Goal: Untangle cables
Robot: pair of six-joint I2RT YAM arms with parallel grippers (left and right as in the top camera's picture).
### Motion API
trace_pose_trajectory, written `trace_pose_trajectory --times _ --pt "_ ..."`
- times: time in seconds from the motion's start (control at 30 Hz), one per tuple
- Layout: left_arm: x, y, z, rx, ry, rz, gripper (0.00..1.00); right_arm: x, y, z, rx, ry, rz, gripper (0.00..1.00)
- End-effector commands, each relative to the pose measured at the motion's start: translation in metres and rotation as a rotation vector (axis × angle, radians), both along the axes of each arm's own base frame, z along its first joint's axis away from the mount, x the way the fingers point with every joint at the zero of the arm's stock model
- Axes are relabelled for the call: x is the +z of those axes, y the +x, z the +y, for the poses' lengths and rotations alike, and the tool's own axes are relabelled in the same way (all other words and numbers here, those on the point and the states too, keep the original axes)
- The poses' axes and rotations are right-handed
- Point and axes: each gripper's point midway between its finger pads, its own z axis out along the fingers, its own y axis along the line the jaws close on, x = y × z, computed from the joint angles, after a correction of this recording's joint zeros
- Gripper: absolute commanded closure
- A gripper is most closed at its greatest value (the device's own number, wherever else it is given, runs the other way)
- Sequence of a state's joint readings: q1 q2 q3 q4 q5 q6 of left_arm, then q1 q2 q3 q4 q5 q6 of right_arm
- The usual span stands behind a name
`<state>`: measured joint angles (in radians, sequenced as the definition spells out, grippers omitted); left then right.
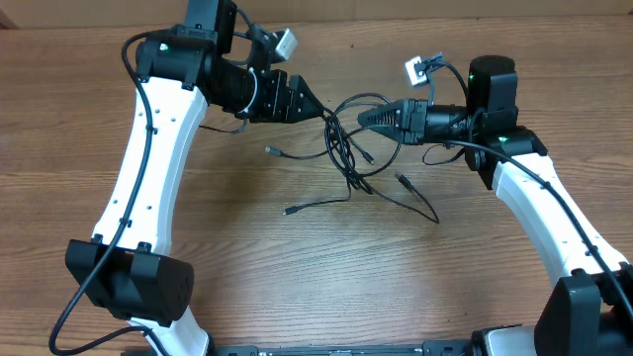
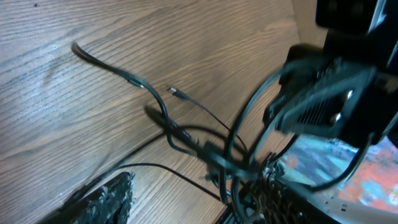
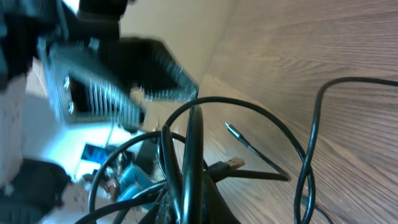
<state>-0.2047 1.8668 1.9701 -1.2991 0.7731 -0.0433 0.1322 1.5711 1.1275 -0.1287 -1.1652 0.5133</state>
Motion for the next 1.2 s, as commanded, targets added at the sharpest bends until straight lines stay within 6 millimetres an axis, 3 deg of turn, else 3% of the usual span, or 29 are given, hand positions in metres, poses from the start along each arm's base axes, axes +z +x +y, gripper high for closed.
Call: trace_pose_trajectory --times 0.0,0.2,0.37,0.43,0.63,0.8,0.93,1.17 --pt "-0.005 0.003 0.007 -0.01 0.067 -0.04 0.35 0.016 0.012 -0.002 -0.07 0.044 0.098 0.96" --pt "-0.01 -0.001 0.012 -0.001 0.1 -0.015 0.39 0.015 0.037 -0.011 -0.237 0.053 0.193 0.96" --pt "-0.007 -0.006 -0.001 -0.036 0.074 -0.019 0.4 0.015 0.037 -0.011 -0.238 0.054 0.199 0.95" --pt "-0.007 -0.005 -0.005 -0.031 0.081 -0.022 0.44 0.015 0.036 -0.011 -0.235 0.055 0.2 0.95" --pt "-0.024 0.005 -0.004 0.091 0.215 0.003 0.44 0.016 0.035 -0.01 -0.227 0.059 0.205 0.95" --pt "-0.028 0.002 -0.014 0.071 0.238 -0.015 0.44 0.016 0.035 -0.01 -0.229 0.067 0.231 0.95" --pt "-0.036 0.003 -0.009 0.121 0.296 0.002 0.45 0.016 0.034 -0.009 -0.224 0.073 0.244 0.95" --pt "-0.033 0.007 -0.017 0.138 0.277 -0.008 0.42 0.017 0.032 -0.009 -0.218 0.076 0.248 0.95"
